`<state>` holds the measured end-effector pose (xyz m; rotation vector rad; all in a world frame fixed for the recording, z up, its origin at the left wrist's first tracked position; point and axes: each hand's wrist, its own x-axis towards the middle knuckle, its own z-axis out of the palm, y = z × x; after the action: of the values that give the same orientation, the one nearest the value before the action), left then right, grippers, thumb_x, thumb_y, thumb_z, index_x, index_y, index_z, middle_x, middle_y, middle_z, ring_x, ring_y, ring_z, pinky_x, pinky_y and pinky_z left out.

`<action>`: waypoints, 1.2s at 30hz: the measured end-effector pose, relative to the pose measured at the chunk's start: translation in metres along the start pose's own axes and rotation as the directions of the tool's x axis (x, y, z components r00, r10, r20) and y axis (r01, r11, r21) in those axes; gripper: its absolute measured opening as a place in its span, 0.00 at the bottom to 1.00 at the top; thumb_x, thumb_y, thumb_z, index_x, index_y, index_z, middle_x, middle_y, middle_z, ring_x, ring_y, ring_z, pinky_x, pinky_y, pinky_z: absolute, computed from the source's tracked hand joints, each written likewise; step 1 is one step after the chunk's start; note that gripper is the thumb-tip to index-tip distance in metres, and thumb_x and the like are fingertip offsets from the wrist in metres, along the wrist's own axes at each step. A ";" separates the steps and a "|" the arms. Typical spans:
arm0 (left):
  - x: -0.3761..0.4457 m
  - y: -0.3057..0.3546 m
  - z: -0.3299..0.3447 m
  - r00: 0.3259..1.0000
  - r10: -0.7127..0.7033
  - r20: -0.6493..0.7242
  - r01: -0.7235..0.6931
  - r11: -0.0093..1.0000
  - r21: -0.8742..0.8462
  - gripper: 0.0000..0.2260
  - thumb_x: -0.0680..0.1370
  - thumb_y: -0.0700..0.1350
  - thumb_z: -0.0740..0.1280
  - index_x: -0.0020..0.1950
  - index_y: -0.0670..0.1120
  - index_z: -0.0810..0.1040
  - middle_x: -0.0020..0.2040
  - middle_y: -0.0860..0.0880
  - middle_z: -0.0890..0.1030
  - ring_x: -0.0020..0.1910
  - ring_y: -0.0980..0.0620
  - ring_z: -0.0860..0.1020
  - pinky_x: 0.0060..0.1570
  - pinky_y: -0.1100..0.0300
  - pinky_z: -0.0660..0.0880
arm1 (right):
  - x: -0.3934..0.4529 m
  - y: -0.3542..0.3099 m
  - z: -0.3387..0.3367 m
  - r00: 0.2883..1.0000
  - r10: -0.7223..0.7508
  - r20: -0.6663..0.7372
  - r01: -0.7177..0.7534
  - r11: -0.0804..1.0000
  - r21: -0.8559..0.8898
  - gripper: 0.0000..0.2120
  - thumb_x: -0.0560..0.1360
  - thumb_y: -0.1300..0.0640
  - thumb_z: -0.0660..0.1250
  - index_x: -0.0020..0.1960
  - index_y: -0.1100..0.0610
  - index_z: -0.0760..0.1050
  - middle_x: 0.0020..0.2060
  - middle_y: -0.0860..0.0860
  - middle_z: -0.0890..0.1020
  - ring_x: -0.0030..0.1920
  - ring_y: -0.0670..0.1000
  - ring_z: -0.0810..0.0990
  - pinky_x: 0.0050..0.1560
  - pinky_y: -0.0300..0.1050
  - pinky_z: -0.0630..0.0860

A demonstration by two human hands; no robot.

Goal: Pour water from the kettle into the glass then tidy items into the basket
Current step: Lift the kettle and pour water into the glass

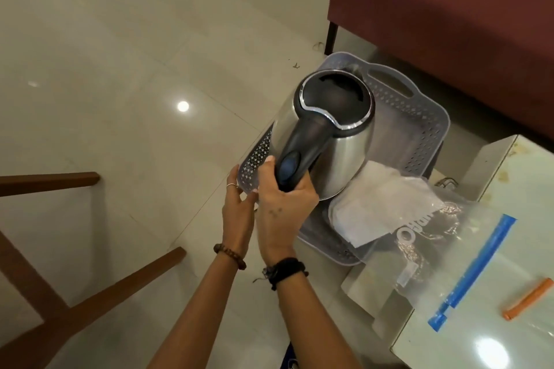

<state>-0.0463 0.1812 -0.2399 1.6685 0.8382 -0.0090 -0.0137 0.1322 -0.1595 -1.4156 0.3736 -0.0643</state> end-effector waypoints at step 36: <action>-0.331 0.026 0.358 0.587 0.272 0.763 -0.642 0.730 0.233 0.35 0.71 0.40 0.72 0.73 0.49 0.58 0.73 0.50 0.63 0.70 0.58 0.62 0.62 0.82 0.55 | -0.053 -0.210 -0.599 0.989 0.147 -0.031 -0.150 0.951 -0.272 0.16 0.62 0.45 0.67 0.21 0.52 0.71 0.15 0.51 0.71 0.17 0.47 0.69 0.22 0.38 0.67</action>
<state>-0.1253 -0.2967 -0.1784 2.1121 -0.2548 -0.4896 -0.2012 -0.4578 -0.0086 -1.6557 0.5116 0.1066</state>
